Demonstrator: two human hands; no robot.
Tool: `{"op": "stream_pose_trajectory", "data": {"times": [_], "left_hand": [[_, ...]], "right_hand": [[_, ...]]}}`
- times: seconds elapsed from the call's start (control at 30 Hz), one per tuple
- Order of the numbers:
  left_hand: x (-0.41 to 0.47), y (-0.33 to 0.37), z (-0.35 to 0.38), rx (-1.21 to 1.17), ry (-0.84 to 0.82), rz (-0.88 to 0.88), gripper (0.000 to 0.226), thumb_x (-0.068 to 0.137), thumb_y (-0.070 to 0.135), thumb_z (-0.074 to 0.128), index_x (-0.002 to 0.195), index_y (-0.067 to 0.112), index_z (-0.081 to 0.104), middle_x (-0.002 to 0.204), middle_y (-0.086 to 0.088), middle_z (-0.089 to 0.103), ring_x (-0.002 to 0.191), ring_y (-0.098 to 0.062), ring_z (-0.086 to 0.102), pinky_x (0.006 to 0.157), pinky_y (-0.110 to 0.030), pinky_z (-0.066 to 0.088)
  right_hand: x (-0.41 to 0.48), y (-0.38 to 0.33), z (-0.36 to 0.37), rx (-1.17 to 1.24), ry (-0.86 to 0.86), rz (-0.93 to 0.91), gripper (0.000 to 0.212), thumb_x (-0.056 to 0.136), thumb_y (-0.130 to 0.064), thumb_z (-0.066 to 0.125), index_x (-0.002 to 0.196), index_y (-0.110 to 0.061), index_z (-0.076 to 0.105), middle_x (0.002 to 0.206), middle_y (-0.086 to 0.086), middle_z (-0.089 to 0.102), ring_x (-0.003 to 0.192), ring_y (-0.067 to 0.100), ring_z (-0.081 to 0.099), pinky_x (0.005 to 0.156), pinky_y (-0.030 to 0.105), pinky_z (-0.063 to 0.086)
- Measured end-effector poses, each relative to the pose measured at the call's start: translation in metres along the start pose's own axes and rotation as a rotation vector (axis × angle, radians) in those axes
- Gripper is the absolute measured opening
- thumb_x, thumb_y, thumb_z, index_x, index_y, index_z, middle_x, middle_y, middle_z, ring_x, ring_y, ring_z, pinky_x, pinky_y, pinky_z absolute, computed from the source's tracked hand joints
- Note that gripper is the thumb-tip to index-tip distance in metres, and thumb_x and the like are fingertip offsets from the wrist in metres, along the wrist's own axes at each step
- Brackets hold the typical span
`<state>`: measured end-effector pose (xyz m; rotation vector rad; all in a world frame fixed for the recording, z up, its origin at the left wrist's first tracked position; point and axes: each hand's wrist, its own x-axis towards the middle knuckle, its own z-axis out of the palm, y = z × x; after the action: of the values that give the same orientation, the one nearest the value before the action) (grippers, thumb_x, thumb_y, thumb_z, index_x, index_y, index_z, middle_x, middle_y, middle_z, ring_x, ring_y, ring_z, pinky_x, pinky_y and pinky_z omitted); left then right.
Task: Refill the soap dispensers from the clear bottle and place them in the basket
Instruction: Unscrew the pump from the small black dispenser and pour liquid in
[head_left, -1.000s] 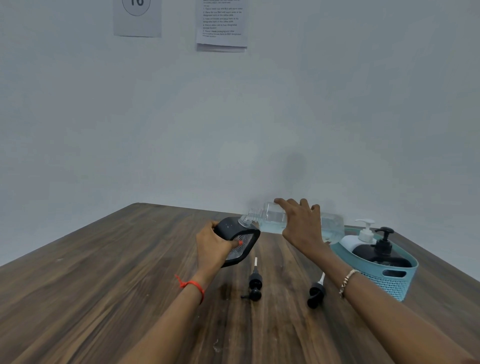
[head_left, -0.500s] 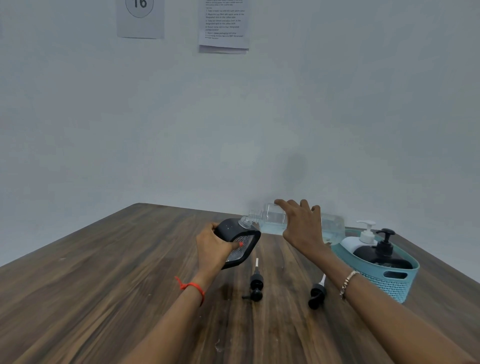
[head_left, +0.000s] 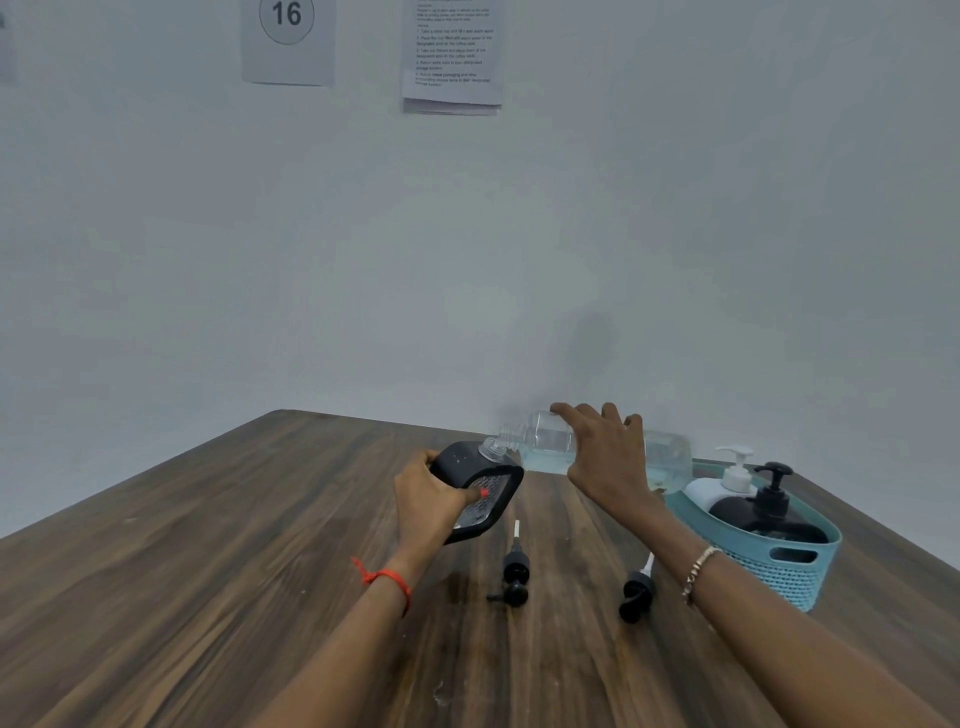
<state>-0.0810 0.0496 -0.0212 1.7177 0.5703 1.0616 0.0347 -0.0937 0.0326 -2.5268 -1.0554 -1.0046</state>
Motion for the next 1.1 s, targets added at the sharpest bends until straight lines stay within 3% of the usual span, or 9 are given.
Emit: {"op": "stream_pose_trajectory", "data": {"times": [0.63, 1.1], "left_hand": [[0.0002, -0.0030, -0.0011, -0.005, -0.004, -0.016, 0.051, 0.053, 0.007, 0.088, 0.094, 0.007, 0.058, 0.084, -0.002, 0.061, 0.075, -0.016, 0.058, 0.060, -0.017, 0.041], [0.0000, -0.0051, -0.0029, -0.003, -0.003, -0.012, 0.049, 0.054, 0.006, 0.088, 0.090, 0.011, 0.055, 0.081, 0.000, 0.060, 0.074, -0.015, 0.058, 0.056, -0.016, 0.041]], "right_hand": [[-0.0005, -0.0022, -0.0029, -0.008, -0.019, -0.015, 0.071, 0.070, -0.002, 0.054, 0.135, -0.027, 0.041, 0.122, -0.003, 0.058, 0.110, 0.025, 0.048, 0.089, 0.039, 0.031], [0.0003, -0.0056, -0.0028, 0.002, -0.038, -0.024, 0.070, 0.072, -0.003, 0.054, 0.136, -0.026, 0.040, 0.126, -0.001, 0.057, 0.114, 0.026, 0.046, 0.094, 0.042, 0.030]]}}
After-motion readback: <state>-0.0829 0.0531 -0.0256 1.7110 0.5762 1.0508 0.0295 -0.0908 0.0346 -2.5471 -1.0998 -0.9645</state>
